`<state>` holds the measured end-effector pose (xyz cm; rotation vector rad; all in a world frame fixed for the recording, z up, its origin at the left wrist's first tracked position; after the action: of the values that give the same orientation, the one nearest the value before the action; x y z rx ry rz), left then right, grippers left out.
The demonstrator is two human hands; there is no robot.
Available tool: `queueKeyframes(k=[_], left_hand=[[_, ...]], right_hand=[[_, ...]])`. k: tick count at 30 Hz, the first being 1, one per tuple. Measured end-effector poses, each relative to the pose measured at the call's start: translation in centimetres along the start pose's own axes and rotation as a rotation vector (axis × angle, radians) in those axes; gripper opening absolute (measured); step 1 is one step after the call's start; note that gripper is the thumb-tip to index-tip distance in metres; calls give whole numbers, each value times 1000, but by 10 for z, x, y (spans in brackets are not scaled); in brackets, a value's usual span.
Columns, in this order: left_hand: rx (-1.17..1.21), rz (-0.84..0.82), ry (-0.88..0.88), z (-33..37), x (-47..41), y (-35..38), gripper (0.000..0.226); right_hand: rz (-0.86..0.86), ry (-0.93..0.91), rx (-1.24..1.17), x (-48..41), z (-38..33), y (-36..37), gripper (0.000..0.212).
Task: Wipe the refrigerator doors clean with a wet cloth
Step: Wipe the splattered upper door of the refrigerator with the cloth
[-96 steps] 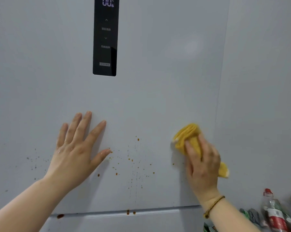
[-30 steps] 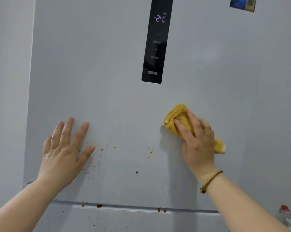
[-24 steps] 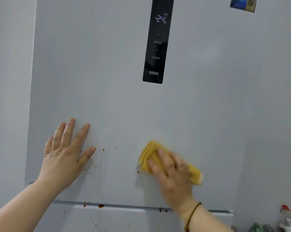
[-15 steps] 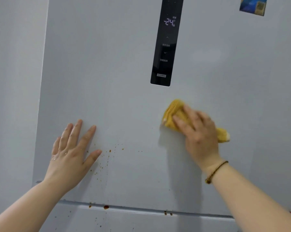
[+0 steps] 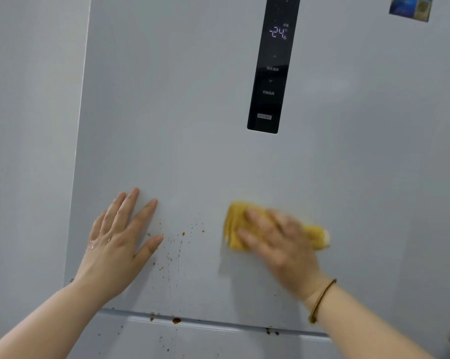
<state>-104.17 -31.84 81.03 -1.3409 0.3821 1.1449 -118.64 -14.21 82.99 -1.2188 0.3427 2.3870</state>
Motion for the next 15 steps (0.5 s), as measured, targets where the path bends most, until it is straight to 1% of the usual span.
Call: queueKeyframes(k=[2, 4, 6, 8, 9, 12, 14, 15], left_hand=[[-3, 0, 10, 0, 1, 1, 79], [2, 10, 19, 0, 1, 1, 78], [0, 11, 22, -1, 1, 1, 77], [-4, 12, 28, -1, 2, 2, 77], [-2, 12, 34, -2, 1, 1, 78], [-6, -1, 49, -4, 1, 0, 77], [-4, -5, 63, -5, 1, -1, 75], [0, -10, 70, -6, 1, -3, 75]], right_hand=[[78, 207, 17, -30, 39, -3, 34], [141, 385, 22, -44, 55, -2, 36], [166, 445, 49, -40, 44, 0, 36], [150, 400, 37, -25, 17, 4, 35], [111, 349, 17, -15, -2, 7, 34], [-38, 117, -35, 15, -58, 12, 33], [-82, -19, -63, 17, -65, 12, 30], [-80, -50, -69, 9, -58, 12, 30]])
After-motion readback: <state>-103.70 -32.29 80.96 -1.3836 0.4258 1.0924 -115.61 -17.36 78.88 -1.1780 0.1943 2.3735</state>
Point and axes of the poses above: each hand's wrist, its own x-axis away from the middle knuckle, its own y-axis out of the palm, z = x × y, the point moved 8 cm from there along -x, towards the middle knuckle, and after that the axes turned 6 degrees about y, right-handed, at the moved point
